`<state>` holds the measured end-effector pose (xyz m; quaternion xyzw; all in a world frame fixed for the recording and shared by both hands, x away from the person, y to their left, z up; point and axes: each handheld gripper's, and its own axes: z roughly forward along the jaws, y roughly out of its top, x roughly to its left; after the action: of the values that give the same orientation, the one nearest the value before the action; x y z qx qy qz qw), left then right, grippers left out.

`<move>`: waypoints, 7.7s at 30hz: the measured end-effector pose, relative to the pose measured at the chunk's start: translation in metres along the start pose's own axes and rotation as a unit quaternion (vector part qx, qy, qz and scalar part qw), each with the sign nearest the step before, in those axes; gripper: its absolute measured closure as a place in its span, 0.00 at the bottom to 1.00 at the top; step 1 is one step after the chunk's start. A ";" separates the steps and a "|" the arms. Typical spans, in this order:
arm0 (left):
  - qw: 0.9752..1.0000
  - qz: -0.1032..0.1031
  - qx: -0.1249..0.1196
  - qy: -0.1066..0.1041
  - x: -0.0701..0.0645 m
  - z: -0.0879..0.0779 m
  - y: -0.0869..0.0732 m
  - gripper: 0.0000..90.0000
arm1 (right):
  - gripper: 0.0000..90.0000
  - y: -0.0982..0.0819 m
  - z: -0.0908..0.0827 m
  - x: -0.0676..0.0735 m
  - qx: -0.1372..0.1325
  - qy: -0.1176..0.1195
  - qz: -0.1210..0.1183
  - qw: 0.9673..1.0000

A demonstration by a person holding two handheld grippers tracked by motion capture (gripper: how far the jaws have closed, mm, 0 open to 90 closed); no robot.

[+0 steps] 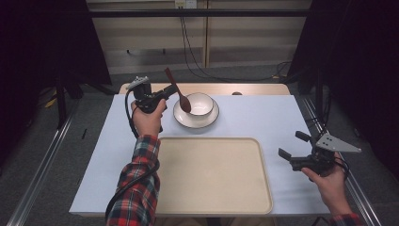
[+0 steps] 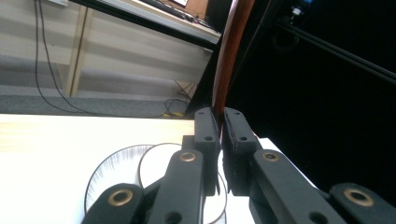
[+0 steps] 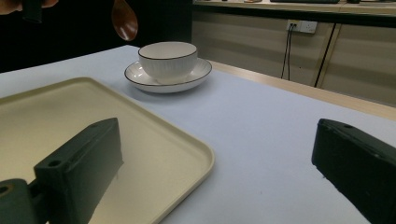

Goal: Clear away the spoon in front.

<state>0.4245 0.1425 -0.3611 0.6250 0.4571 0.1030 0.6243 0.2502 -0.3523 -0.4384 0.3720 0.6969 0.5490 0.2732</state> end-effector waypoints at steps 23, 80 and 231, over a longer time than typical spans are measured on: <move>0.998 0.000 0.054 -0.028 -0.001 -0.041 -0.010 0.95 | 0.00 0.000 0.000 0.000 0.002 0.020 0.000 1.000; 0.989 -0.003 0.131 -0.062 -0.015 -0.108 -0.071 0.95 | 0.00 -0.001 0.002 0.003 0.007 0.020 -0.011 1.000; 0.972 0.015 0.221 0.084 -0.026 -0.064 -0.135 0.62 | 0.00 0.002 0.005 0.005 0.019 0.034 -0.032 0.999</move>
<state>0.3052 0.1418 -0.4545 0.7435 0.5097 0.0614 0.4286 0.2517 -0.3452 -0.4378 0.3356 0.7275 0.5390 0.2600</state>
